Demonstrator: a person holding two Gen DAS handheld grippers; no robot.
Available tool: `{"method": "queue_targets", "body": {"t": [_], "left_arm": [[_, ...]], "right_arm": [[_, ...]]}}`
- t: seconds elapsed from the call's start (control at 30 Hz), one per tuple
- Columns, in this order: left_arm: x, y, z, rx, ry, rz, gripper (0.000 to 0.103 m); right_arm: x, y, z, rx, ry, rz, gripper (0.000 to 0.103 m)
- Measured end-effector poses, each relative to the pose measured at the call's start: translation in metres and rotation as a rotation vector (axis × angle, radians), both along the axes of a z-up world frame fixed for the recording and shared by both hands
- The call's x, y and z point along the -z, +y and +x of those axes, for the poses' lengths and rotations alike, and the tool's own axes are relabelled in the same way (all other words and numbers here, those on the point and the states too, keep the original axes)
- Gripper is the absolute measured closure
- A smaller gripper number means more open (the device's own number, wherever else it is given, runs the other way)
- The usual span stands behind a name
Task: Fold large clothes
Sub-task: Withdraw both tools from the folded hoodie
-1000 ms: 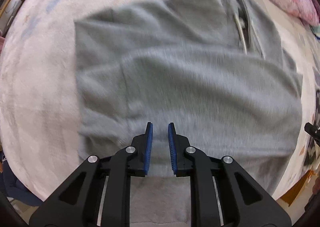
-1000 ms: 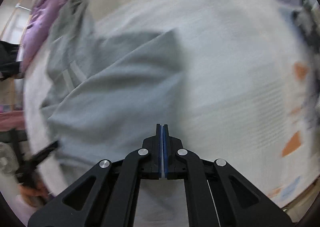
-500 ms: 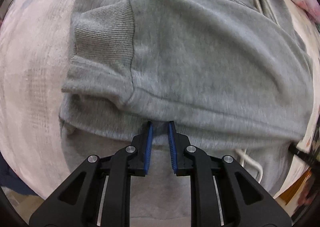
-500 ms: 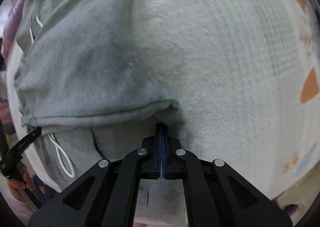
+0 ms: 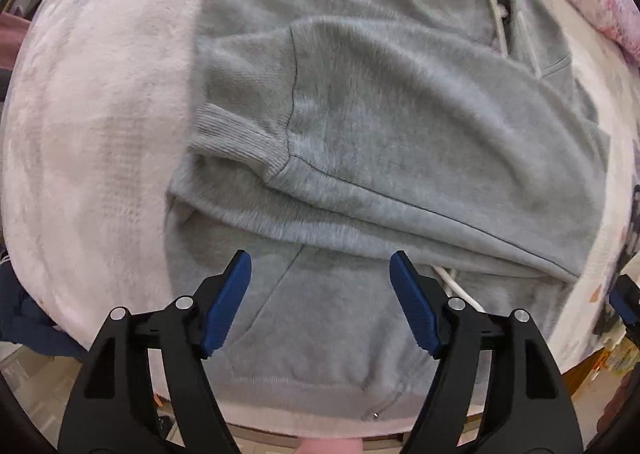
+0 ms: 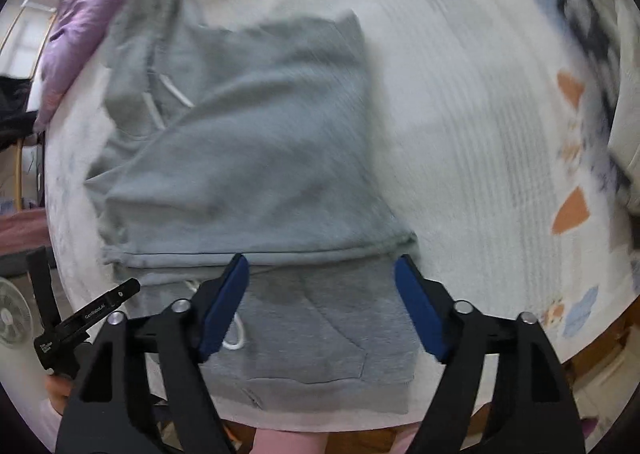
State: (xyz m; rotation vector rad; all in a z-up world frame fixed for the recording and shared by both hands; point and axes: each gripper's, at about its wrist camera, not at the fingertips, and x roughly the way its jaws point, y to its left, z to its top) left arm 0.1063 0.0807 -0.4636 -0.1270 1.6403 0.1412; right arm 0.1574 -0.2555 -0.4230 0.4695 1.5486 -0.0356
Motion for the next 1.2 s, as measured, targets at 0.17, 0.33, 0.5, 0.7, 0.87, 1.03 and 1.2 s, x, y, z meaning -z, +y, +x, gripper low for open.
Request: {"method": "queue_targets", "body": {"t": [0.17,0.33,0.5,0.7,0.87,1.03,1.2], "left_arm": [[-0.038,-0.005,-0.004,0.017,-0.031,-0.005,0.027],[-0.09,-0.013,-0.006,0.053,-0.08,-0.023,0.027],[-0.131,-0.021,-0.022,0.079,-0.128,-0.051,0.024],[-0.156,-0.015,-0.029,0.139,-0.163,-0.063,0.024],[-0.185,-0.021,-0.031,0.167,-0.208,-0.057,0.024],[-0.211,-0.034,-0.029,0.167,-0.266,-0.047,0.024],[-0.227,-0.048,-0.025,0.145,-0.293,-0.021,0.024]], "right_arm": [[-0.038,0.025,0.0,-0.074,-0.031,-0.019,0.028],[-0.075,0.049,-0.006,-0.057,-0.067,-0.016,0.028],[-0.114,0.06,-0.012,-0.041,-0.107,-0.06,0.023],[-0.147,0.066,-0.031,0.009,-0.136,-0.078,0.021],[-0.171,0.069,-0.04,-0.006,-0.165,-0.098,0.019],[-0.188,0.065,-0.036,-0.011,-0.214,-0.072,0.017],[-0.189,0.058,-0.02,-0.005,-0.223,-0.032,0.016]]}}
